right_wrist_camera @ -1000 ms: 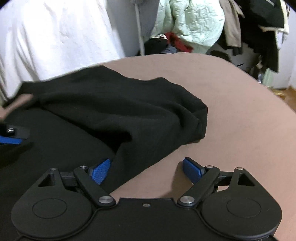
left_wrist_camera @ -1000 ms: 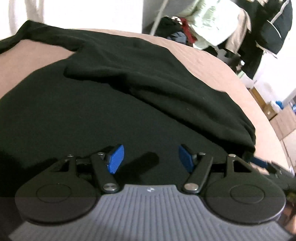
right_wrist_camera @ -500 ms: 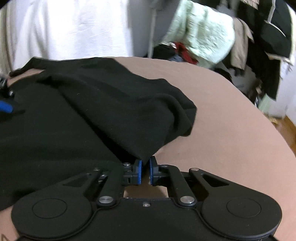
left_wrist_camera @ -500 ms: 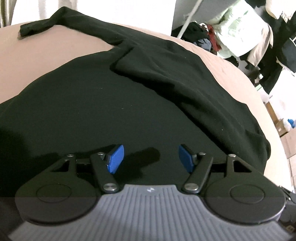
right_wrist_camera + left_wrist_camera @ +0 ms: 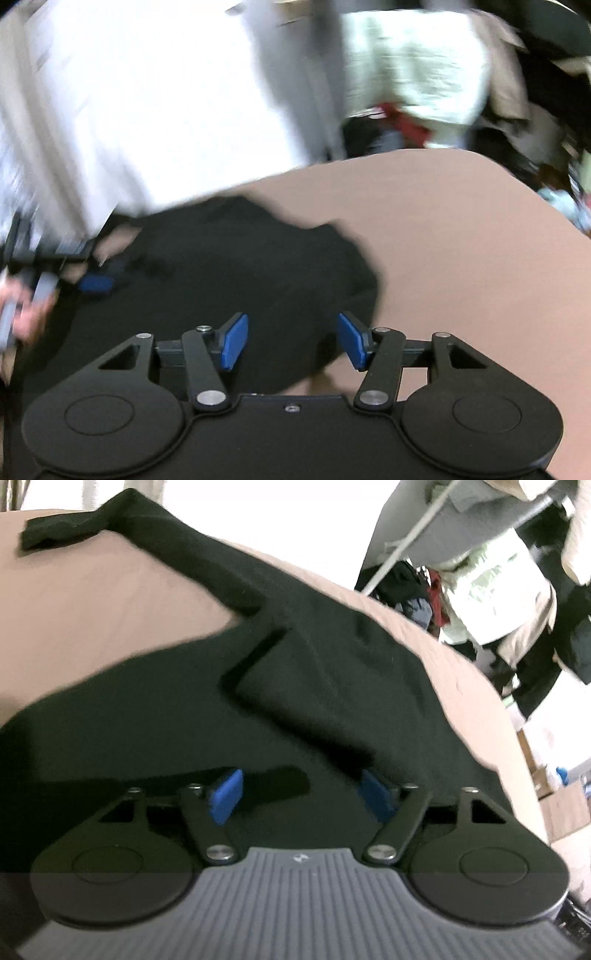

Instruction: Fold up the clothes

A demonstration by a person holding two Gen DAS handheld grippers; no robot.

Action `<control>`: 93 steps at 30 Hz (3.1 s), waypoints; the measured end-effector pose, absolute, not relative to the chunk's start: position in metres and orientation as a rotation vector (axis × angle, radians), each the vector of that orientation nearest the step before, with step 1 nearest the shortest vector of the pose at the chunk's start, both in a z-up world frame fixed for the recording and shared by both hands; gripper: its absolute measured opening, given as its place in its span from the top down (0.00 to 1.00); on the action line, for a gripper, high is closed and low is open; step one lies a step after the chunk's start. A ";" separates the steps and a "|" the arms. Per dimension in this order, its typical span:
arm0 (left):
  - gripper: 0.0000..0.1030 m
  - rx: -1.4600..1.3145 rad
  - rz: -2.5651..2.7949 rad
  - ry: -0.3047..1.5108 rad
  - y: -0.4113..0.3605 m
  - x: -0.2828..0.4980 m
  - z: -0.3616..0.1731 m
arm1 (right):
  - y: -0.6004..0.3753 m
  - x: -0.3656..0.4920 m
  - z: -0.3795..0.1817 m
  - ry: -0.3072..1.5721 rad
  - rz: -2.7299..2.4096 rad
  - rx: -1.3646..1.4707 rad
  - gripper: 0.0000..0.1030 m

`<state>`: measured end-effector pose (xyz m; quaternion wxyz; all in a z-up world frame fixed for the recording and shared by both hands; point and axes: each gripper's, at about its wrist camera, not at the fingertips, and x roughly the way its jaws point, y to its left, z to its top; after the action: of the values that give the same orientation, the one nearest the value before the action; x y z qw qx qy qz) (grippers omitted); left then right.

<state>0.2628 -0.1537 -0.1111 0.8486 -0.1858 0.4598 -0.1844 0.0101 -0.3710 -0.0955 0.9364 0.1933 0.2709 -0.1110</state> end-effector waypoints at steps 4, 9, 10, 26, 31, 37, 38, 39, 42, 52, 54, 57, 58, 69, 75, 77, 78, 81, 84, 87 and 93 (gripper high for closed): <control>0.97 -0.198 -0.411 0.945 -0.185 0.298 -0.113 | -0.396 0.036 -0.107 0.548 -0.205 0.413 0.42; 0.97 -0.115 -0.338 0.822 -0.183 0.299 -0.090 | -0.386 0.082 -0.133 0.755 0.004 0.105 0.90; 0.97 -0.099 -0.305 0.802 -0.179 0.297 -0.088 | -0.390 0.079 -0.133 0.749 0.020 0.112 0.90; 0.50 -0.170 -0.237 0.818 -0.120 0.280 -0.079 | -0.333 0.086 -0.076 0.638 0.018 0.002 0.46; 0.52 -0.205 -0.348 0.819 -0.129 0.280 -0.067 | -0.280 0.128 -0.086 0.676 0.236 -0.055 0.44; 0.62 -0.146 -0.517 0.973 -0.188 0.311 -0.095 | -0.257 0.158 -0.112 0.782 0.339 -0.068 0.44; 0.62 -0.102 -0.509 0.980 -0.198 0.314 -0.101 | -0.257 0.157 -0.114 0.800 0.349 -0.067 0.44; 0.63 -0.037 -0.478 0.976 -0.207 0.316 -0.106 | -0.257 0.157 -0.116 0.818 0.359 -0.067 0.44; 0.63 0.074 -0.411 0.920 -0.213 0.328 -0.108 | -0.259 0.156 -0.121 0.873 0.388 -0.065 0.41; 0.39 0.051 0.030 0.691 -0.088 0.392 -0.065 | -0.271 0.147 -0.119 0.971 0.472 -0.047 0.36; 0.39 0.057 0.110 0.714 -0.052 0.409 -0.069 | -0.284 0.150 -0.108 0.925 0.467 0.027 0.36; 0.31 0.182 0.202 0.726 -0.017 0.427 -0.083 | -0.308 0.157 -0.090 0.832 0.430 0.175 0.36; 0.29 0.221 0.213 0.736 -0.009 0.433 -0.089 | -0.312 0.164 -0.087 0.812 0.412 0.193 0.36; 0.96 0.361 0.303 0.614 -0.011 0.449 -0.097 | -0.309 0.217 -0.079 0.733 0.289 0.278 0.36; 0.96 0.203 0.219 0.351 -0.026 0.390 -0.016 | -0.295 0.212 -0.096 0.809 0.270 0.301 0.36; 0.96 0.205 0.169 0.304 -0.033 0.366 -0.001 | -0.286 0.207 -0.100 0.821 0.272 0.246 0.36; 0.96 0.195 0.145 0.300 -0.035 0.359 0.004 | -0.285 0.203 -0.100 0.811 0.272 0.247 0.36; 0.96 0.144 0.075 0.294 -0.041 0.337 0.019 | -0.288 0.194 -0.098 0.775 0.259 0.299 0.36; 0.96 0.094 -0.043 0.249 -0.061 0.300 0.035 | -0.291 0.188 -0.094 0.733 0.232 0.309 0.36; 0.96 0.054 -0.205 0.189 -0.100 0.249 0.057 | -0.292 0.185 -0.095 0.720 0.213 0.311 0.36; 0.94 -0.105 -0.560 0.290 -0.155 0.126 0.045 | -0.293 0.174 -0.110 0.740 0.205 0.282 0.36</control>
<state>0.1261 -0.1548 0.0454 0.9493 -0.0514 0.1426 -0.2754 0.1740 -0.2935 -0.1096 0.9174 0.1370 0.3600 0.0998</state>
